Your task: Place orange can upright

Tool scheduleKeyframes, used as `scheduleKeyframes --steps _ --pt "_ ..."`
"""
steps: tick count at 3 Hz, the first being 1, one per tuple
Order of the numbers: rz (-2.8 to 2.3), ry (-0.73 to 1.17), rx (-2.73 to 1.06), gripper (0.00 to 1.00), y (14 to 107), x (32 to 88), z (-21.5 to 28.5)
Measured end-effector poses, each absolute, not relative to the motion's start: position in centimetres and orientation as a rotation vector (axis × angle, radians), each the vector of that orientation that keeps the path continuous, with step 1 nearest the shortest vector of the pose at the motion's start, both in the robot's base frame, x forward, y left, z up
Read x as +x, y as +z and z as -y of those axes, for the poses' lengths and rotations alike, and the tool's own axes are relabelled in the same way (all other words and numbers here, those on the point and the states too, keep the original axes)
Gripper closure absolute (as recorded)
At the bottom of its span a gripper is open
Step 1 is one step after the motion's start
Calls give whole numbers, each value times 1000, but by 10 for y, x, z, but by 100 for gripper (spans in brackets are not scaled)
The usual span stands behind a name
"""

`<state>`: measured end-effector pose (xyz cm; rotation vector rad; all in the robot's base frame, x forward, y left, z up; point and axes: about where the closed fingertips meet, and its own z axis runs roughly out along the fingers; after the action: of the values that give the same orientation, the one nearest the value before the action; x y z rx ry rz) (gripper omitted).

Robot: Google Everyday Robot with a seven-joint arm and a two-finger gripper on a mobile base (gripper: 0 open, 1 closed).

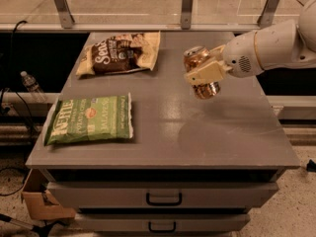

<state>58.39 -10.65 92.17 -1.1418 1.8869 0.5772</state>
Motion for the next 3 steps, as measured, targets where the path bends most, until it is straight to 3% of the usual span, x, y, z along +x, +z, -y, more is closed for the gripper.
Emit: scheduleKeyframes --steps 3 --pt "-1547 687 -1173 100 910 580 113"
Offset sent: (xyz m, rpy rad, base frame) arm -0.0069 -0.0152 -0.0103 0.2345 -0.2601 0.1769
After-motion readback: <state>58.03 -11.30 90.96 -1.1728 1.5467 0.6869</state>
